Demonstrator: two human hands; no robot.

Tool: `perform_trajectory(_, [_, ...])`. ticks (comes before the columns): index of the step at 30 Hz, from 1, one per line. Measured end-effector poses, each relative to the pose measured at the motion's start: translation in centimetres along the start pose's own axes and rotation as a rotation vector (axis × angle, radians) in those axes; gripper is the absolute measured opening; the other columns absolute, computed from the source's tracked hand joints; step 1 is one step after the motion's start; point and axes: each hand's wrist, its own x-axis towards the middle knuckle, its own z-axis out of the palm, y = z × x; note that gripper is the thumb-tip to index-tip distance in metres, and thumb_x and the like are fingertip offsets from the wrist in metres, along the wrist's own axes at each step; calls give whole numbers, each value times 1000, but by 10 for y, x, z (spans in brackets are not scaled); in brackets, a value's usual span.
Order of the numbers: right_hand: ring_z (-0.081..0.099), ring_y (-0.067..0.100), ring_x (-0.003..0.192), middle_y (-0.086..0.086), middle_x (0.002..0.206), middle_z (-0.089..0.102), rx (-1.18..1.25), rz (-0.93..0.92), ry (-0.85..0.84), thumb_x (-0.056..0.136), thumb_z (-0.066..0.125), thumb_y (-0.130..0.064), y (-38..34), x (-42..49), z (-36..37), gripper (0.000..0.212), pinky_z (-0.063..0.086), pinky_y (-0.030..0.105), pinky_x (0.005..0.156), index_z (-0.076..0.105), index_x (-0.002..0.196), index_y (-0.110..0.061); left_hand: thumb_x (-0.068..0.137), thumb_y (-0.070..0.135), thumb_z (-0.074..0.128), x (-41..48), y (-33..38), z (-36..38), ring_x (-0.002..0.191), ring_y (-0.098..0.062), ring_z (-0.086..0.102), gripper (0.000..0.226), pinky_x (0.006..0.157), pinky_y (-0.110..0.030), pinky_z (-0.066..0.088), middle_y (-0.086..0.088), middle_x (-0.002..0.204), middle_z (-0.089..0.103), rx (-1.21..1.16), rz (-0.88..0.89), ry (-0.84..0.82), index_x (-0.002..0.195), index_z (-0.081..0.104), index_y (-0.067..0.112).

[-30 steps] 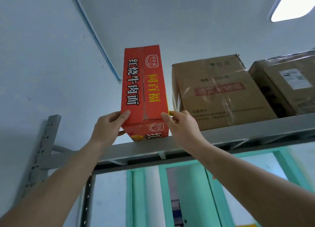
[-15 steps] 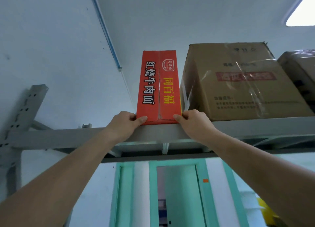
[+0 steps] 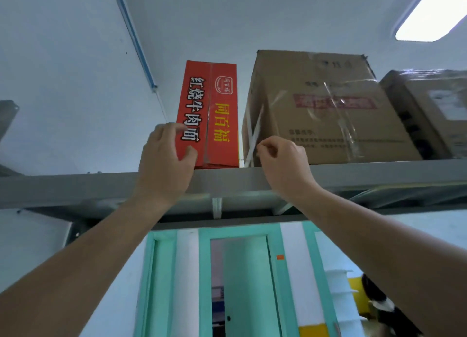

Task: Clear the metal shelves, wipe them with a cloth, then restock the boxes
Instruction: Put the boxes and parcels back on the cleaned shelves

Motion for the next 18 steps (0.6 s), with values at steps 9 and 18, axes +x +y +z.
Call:
perform_trajectory(9, [58,15,91,-4,104,61,-135,10,81,99,57,-20,115,16,-134,12,50,33,84,67,105,-21,98,33,57,-1,139,99,119,-13,55,41,94,-28,47,5,135,52,-31,140,-228,136,49,18])
perform_trajectory(18, [51,33,122,14,136,53,-475,350,-32,97,49,-61,221,59,-217,65,42,48,106,40,142,-15,102,58,34,0,159,155,129,-34,51,82,104,-50,44,-10,159,29,380,-242,-386,159,-12,22])
